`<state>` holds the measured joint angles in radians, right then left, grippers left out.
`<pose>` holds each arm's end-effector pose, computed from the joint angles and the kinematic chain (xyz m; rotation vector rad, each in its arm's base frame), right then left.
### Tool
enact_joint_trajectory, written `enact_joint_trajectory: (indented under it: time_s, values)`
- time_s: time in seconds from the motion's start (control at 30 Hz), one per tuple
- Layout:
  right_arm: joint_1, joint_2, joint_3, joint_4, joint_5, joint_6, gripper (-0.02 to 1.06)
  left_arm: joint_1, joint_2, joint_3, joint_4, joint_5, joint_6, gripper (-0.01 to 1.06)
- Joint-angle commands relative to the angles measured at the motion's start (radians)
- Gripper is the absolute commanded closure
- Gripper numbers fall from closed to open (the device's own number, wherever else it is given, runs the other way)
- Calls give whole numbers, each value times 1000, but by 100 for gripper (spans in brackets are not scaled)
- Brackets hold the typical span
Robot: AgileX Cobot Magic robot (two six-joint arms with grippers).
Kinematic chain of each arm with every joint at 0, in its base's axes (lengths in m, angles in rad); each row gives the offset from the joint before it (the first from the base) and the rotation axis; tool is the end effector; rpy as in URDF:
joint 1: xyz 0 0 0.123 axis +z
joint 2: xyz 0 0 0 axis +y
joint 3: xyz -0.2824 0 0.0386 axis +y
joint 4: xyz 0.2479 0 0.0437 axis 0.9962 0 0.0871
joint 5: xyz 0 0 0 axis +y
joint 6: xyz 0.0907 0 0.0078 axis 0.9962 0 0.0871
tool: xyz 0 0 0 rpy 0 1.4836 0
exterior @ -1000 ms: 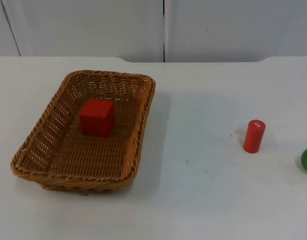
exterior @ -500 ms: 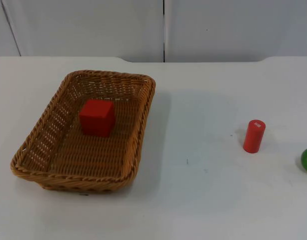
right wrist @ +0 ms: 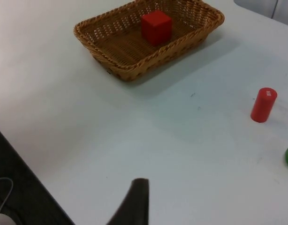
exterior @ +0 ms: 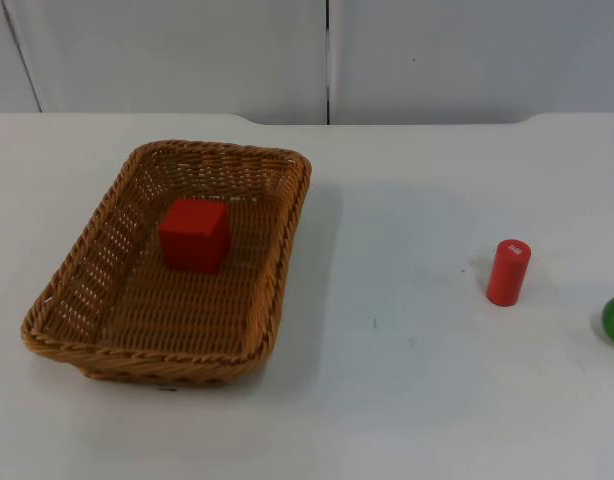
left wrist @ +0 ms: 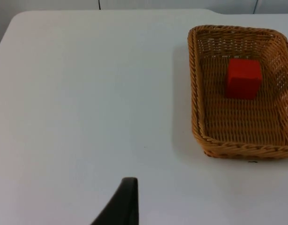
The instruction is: Pick up the basket with the left hand and place the object to the left of the red cylinder into the basket with the right hand.
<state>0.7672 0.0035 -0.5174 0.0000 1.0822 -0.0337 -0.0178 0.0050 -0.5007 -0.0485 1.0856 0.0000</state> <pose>-0.0052 -0.0050 0.2803 -0.8120 1.9182 0.4527 -0.0053 -0.0038 0.2755 0.0213 2.0731 -0.0693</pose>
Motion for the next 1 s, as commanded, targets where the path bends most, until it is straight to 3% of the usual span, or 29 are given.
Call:
enact_joint_trajectory:
  time_s: [0.0, 0.13, 0.97]
  values:
    - [-3, -3, 2, 0, -2, 11, 15, -4, -5, 6, -6, -12, 0, 5]
    - [-3, -3, 2, 0, -2, 11, -1, -4, -5, 6, -6, -12, 0, 5]
    - [-3, -3, 2, 0, -2, 16, -1, -4, -5, 6, -7, -12, 0, 5]
